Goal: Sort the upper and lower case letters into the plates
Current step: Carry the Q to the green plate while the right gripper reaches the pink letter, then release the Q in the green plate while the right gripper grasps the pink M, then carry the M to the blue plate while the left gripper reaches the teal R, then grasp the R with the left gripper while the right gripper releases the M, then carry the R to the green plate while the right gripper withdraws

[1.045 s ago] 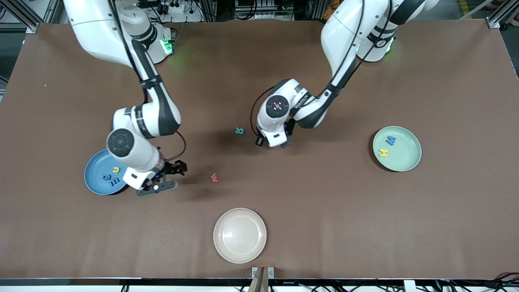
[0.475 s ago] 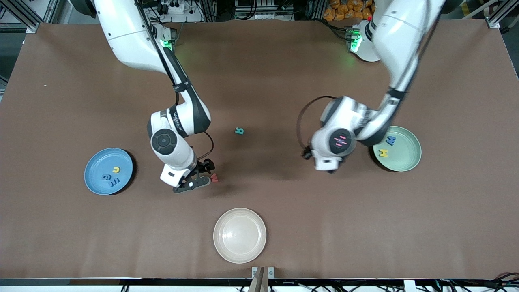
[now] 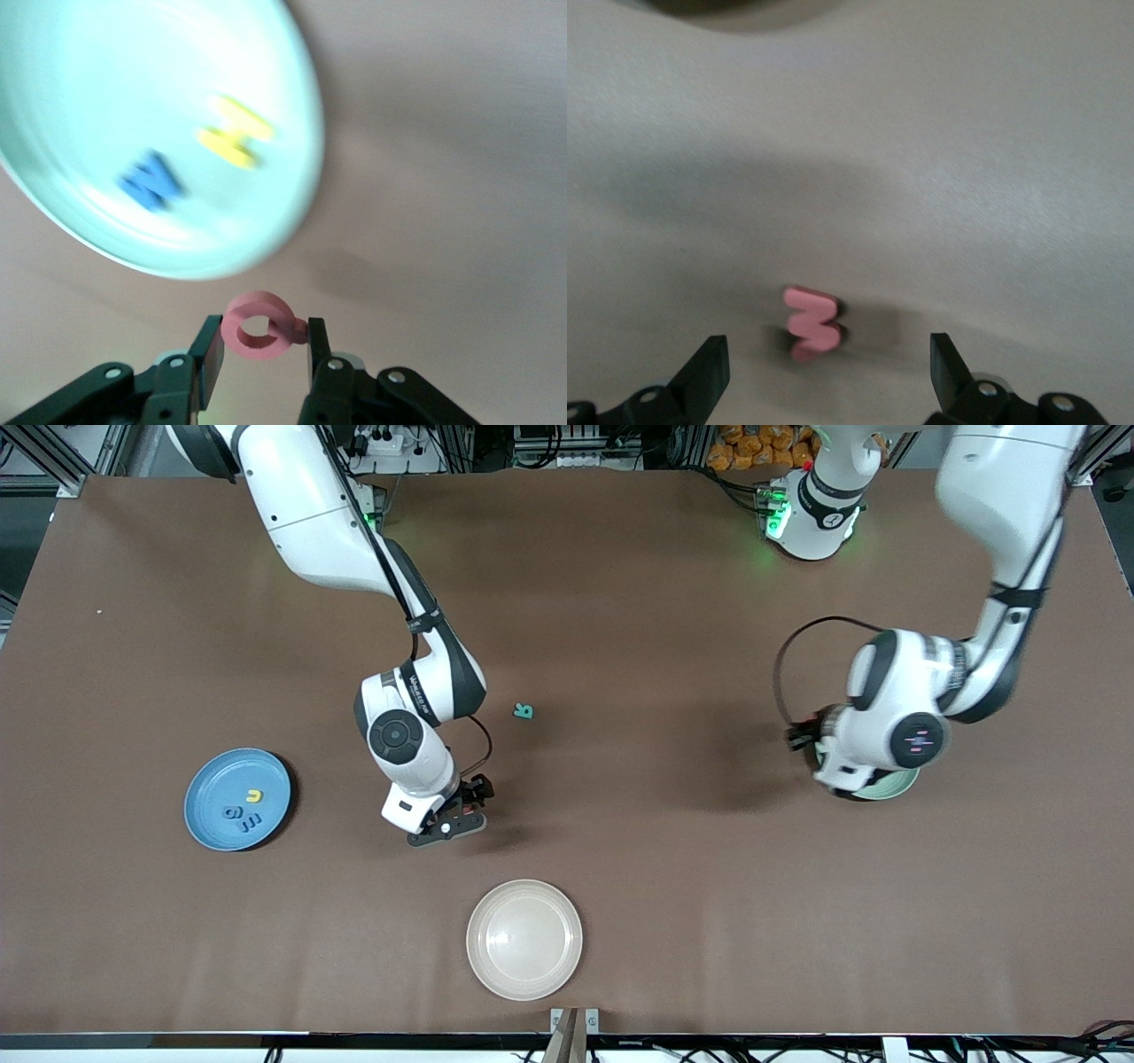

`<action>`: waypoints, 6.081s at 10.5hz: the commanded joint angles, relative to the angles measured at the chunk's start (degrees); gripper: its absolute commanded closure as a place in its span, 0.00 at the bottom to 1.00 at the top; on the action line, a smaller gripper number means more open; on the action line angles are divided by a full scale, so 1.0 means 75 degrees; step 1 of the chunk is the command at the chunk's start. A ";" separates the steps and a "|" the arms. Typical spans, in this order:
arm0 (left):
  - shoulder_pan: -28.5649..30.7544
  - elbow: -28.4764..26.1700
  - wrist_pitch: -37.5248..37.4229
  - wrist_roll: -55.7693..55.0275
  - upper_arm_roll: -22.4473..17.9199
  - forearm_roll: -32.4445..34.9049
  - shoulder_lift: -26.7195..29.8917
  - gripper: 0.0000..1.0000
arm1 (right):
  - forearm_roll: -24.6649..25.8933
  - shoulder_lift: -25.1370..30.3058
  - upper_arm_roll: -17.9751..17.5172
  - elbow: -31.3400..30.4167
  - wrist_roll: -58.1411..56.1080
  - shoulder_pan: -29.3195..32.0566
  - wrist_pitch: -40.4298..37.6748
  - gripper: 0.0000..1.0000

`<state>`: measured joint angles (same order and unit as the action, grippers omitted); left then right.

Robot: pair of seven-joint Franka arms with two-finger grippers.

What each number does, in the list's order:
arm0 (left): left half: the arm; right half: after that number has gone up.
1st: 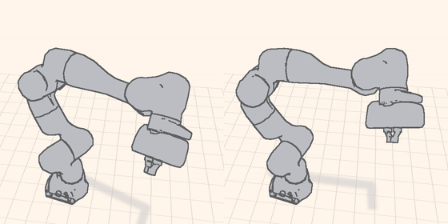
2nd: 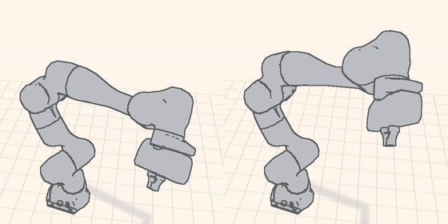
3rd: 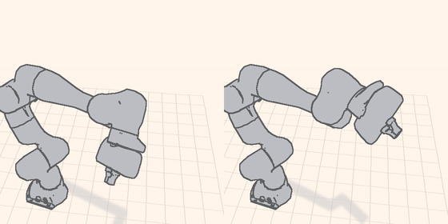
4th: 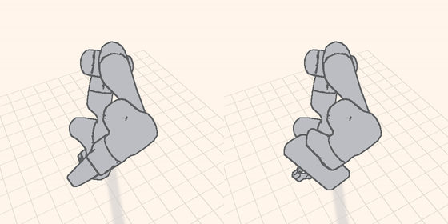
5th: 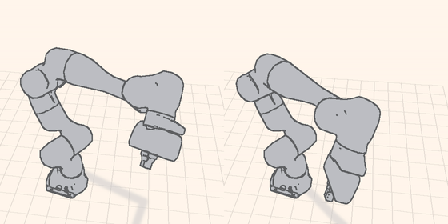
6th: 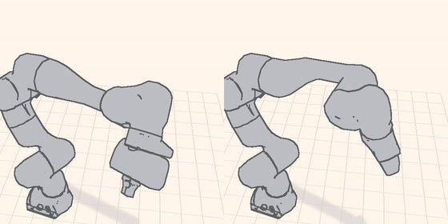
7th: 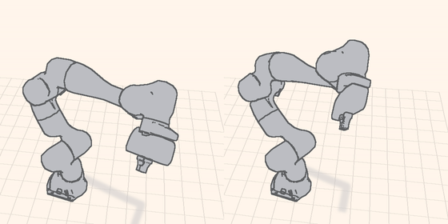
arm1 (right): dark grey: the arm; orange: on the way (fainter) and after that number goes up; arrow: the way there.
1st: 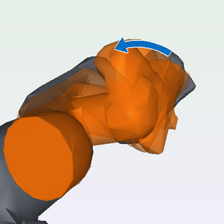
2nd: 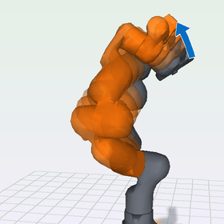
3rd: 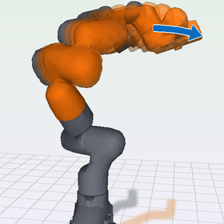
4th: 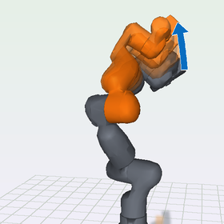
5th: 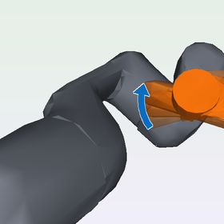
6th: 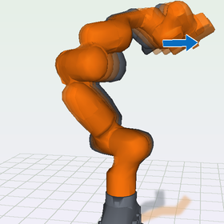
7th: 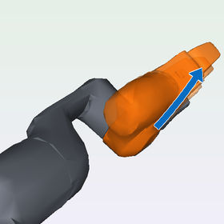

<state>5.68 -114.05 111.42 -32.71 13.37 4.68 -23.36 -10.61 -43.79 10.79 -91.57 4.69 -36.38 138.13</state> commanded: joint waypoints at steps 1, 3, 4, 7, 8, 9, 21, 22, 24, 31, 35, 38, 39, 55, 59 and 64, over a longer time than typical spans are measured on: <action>0.1053 -0.0333 0.0120 0.1741 0.0116 0.0361 0.0198 0.75 | -0.0121 -0.0325 0.0014 0.0466 0.0219 -0.0001 -0.0101 0.00; 0.1410 -0.0321 0.0611 0.2439 0.0105 0.0442 -0.0013 0.75 | -0.0121 -0.0407 0.0003 0.0467 0.0231 -0.0012 -0.0101 0.00; 0.1433 -0.0298 0.0717 0.2440 0.0116 0.0942 -0.0049 0.75 | -0.0121 -0.0442 0.0003 0.0467 0.0254 -0.0024 -0.0101 0.00; 0.1504 -0.0274 0.0835 0.2545 0.0116 0.1554 -0.0166 0.25 | -0.0109 -0.0466 0.0003 0.0467 0.0371 -0.0059 -0.0101 0.22; 0.1504 -0.0286 0.0835 0.2580 0.0116 0.1707 -0.0155 0.00 | -0.0109 -0.0466 0.0003 0.0467 0.0510 -0.0106 -0.0089 0.78; 0.1504 -0.0286 0.0835 0.2615 0.0128 0.1709 -0.0154 0.00 | -0.0097 -0.0466 0.0003 0.0456 0.0581 -0.0129 -0.0066 1.00; -0.0812 0.0709 0.1850 -0.3284 0.1780 -0.1502 -0.0984 0.00 | -0.0015 0.1042 0.0096 0.0013 -0.0400 0.2280 -0.2173 1.00; -0.1292 0.0768 0.2586 -0.4253 0.1780 -0.1700 -0.1195 0.00 | -0.0004 0.1312 0.0120 -0.0349 -0.1052 0.2702 -0.2152 1.00; -0.2125 0.1246 0.3388 -0.5896 0.1769 -0.1748 -0.1734 0.00 | 0.0124 0.1595 0.0446 -0.0808 -0.2120 0.3174 -0.2163 1.00; -0.3896 0.1777 0.5112 -1.1371 0.1734 -0.2310 -0.2439 0.00 | 0.0196 0.1818 0.1010 -0.1617 -0.2793 0.3363 -0.2046 1.00; -0.4412 0.2664 0.5523 -1.3038 0.1699 -0.2359 -0.3094 0.00 | 0.0219 0.2240 0.1127 -0.2146 -0.2828 0.3374 -0.2034 0.83; -0.5500 0.2784 0.6094 -1.2761 0.0799 -0.2206 -0.3410 0.00 | 0.0219 0.2194 0.1374 -0.2100 -0.3401 0.3537 -0.2069 0.00; -0.5724 0.2796 0.6260 -1.2713 0.0669 -0.2159 -0.3459 0.00 | 0.0208 0.2194 0.1374 -0.2030 -0.3333 0.3527 -0.2151 0.00; -0.5844 0.2702 0.6355 -1.1177 0.0655 -0.2276 -0.3670 0.74 | 0.0990 0.4593 -0.1718 -0.3338 -0.0922 0.5706 -0.2763 0.00; -0.5763 0.2702 0.6332 -1.1154 0.0655 -0.2276 -0.3624 0.84 | 0.1239 0.5649 -0.2539 -0.4197 -0.0683 0.6396 -0.2151 0.00; -0.4780 0.2749 0.4321 -1.0514 0.0854 -0.2205 -0.2921 0.86 | 0.1297 0.6120 -0.0662 -0.3017 -0.0660 0.4859 -0.3120 0.00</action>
<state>-32.90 -92.61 148.97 -114.57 18.66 -12.20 -47.91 -1.87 1.57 -1.11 -117.37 -1.35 6.39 118.33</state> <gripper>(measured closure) 0.665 0.000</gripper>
